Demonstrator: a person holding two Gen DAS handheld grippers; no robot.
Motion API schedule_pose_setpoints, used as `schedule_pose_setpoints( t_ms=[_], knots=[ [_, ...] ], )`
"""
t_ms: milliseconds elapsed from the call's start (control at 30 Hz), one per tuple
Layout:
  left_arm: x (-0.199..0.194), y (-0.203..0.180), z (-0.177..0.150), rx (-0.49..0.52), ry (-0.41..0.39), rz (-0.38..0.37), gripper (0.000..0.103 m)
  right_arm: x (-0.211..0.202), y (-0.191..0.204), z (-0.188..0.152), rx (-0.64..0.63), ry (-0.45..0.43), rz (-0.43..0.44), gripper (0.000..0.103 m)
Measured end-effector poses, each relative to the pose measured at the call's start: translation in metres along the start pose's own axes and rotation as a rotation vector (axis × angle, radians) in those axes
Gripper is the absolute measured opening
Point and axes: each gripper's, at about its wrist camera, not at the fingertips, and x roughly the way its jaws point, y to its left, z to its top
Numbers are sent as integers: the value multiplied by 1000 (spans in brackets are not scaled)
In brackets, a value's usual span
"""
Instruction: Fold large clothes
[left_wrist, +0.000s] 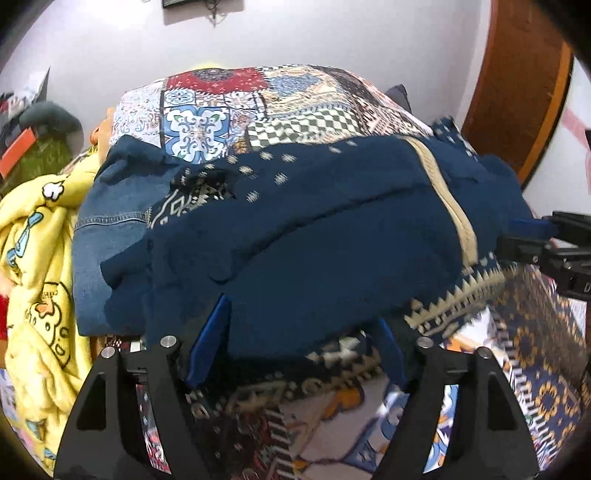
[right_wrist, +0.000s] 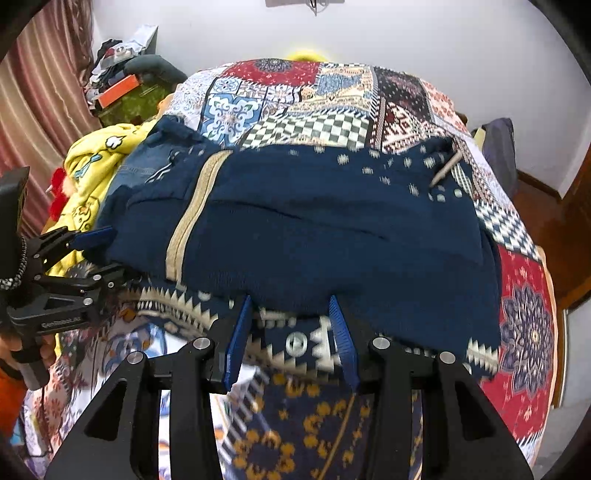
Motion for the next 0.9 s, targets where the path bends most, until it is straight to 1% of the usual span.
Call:
schedule_pose_setpoints(
  t_ms=[100, 167, 233, 333, 367, 433, 500, 567, 633, 733, 833, 900],
  knots=[
    [3, 10, 16, -13, -24, 5, 79, 4, -5, 14, -5, -30, -13, 40],
    [7, 15, 32, -16, -34, 33, 79, 8, -10, 28, 5, -42, -16, 40],
    [17, 23, 56, -9, -49, 87, 79, 11, -16, 41, 10, -56, -13, 40],
    [34, 36, 88, -15, -34, 128, 79, 17, -25, 71, 16, -82, -47, 40],
    [39, 40, 104, -15, -32, 150, 79, 18, -28, 82, 26, -92, -69, 40],
    [40, 47, 125, -23, -38, 166, 79, 14, -36, 102, 63, -118, -93, 40],
    [33, 48, 140, -36, -66, 160, 79, 1, -44, 118, 109, -170, -99, 40],
    [19, 46, 154, -39, -126, 173, 79, -16, -45, 125, 119, -210, -81, 40],
    [7, 44, 164, -50, -169, 193, 79, -29, -41, 126, 101, -224, -51, 40],
    [-6, 45, 170, -67, -189, 165, 79, -45, -33, 117, 73, -236, -28, 40],
    [-16, 46, 157, -81, -183, 136, 79, -53, -20, 96, 23, -216, -7, 40],
    [-15, 43, 143, -71, -147, 93, 79, -50, -13, 83, -14, -186, 12, 40]
  ],
)
